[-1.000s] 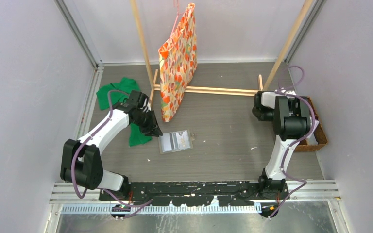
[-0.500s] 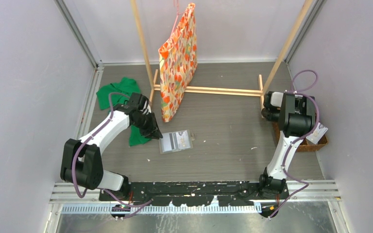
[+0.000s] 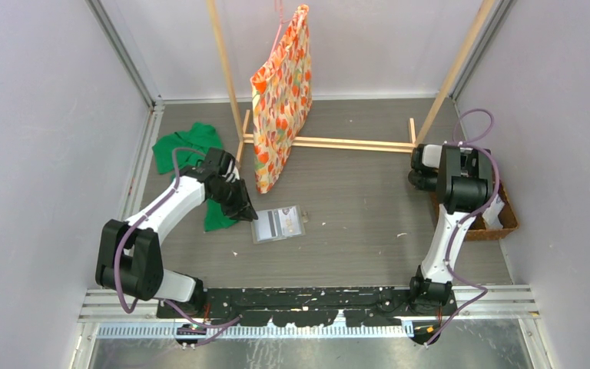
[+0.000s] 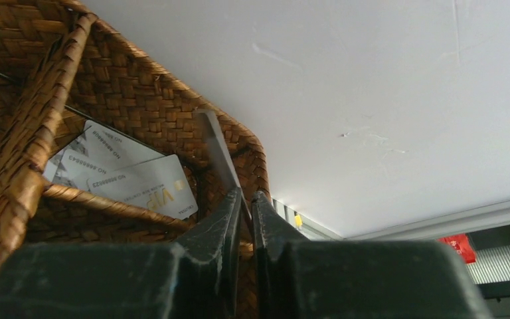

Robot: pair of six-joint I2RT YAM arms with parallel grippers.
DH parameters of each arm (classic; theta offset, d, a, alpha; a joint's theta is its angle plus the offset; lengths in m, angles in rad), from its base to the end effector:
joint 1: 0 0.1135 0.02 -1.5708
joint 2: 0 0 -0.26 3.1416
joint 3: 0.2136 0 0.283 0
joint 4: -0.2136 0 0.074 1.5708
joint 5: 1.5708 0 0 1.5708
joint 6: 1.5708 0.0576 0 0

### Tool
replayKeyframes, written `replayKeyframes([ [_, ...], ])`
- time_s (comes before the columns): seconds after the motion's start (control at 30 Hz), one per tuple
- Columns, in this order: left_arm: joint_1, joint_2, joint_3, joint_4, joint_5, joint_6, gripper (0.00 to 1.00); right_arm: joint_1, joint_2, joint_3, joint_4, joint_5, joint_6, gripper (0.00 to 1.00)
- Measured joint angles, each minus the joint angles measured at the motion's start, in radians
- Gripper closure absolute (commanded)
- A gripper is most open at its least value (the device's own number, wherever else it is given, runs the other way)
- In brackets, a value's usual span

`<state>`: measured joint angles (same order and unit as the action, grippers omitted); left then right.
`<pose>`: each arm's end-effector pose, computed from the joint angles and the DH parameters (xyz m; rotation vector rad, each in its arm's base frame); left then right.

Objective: Take the credit cards out of the card holder
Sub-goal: Place the credit card in the storage box.

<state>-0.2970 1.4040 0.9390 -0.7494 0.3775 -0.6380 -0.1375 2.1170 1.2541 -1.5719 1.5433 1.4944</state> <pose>0.2763 -0.1068 0.1800 -0.3944 2.8796 -0.7311 0.3120 -0.1013 0.1155 0.7814 1.8778 -1.9426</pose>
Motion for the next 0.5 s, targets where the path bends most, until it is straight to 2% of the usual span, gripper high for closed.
replayKeyframes([
  [0.1,0.0,-0.001,-0.004,0.0,0.0,-0.001,0.77,0.006,0.006,0.007,0.0,0.0,-0.001,0.78],
  [0.23,0.0,-0.01,-0.01,0.001,0.0,-0.005,0.77,0.007,0.006,0.02,0.0,0.001,-0.002,0.68],
  [0.5,0.0,-0.022,-0.014,0.0,-0.001,-0.005,0.77,0.031,-0.013,0.022,0.001,0.0,-0.016,0.58],
])
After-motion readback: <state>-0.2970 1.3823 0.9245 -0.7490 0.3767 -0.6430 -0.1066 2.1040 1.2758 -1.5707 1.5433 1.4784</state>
